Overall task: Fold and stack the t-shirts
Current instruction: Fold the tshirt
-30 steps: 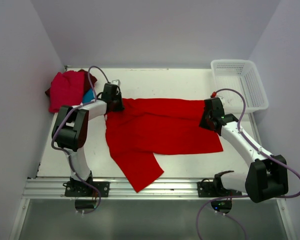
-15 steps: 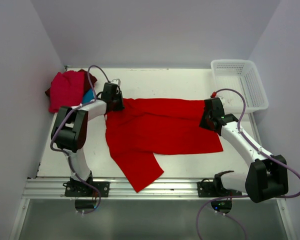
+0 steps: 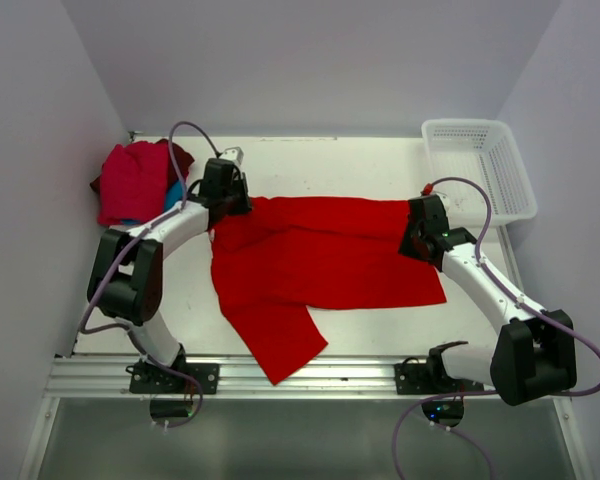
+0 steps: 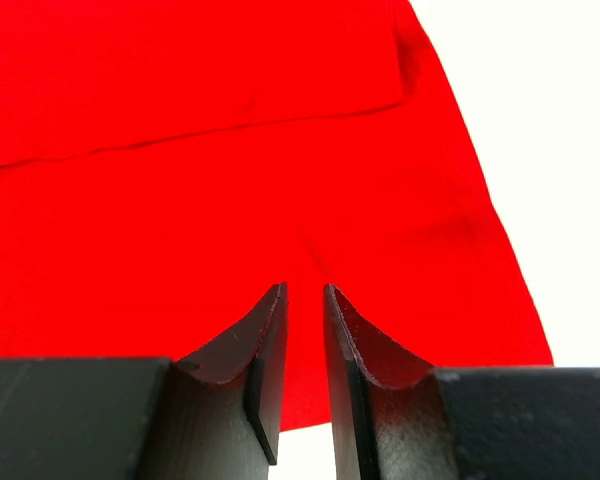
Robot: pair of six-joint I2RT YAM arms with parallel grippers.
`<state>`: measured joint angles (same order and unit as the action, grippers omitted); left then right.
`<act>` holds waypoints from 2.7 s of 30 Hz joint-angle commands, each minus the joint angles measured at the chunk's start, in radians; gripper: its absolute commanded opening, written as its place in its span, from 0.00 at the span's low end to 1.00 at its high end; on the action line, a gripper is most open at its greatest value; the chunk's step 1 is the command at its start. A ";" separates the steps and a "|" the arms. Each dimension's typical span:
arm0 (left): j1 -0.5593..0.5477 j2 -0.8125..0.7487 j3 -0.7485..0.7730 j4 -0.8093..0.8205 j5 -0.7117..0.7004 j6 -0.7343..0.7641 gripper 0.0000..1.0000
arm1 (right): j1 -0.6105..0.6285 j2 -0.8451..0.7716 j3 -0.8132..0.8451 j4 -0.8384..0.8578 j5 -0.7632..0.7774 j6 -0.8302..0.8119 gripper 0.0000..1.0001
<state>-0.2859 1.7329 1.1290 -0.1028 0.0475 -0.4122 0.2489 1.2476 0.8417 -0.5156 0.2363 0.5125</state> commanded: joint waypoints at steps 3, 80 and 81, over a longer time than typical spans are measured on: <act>-0.047 -0.102 -0.067 -0.037 -0.028 -0.040 0.00 | 0.004 -0.039 -0.006 0.011 0.000 -0.005 0.25; -0.164 -0.156 -0.239 -0.080 -0.391 -0.254 0.00 | 0.006 -0.089 -0.012 -0.014 0.005 -0.020 0.29; -0.165 -0.168 -0.257 -0.083 -0.382 -0.255 0.00 | 0.006 -0.088 -0.012 -0.012 0.003 -0.022 0.29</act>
<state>-0.4519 1.6306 0.9009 -0.2008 -0.3653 -0.6437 0.2504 1.1751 0.8257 -0.5308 0.2211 0.5041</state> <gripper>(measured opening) 0.010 0.288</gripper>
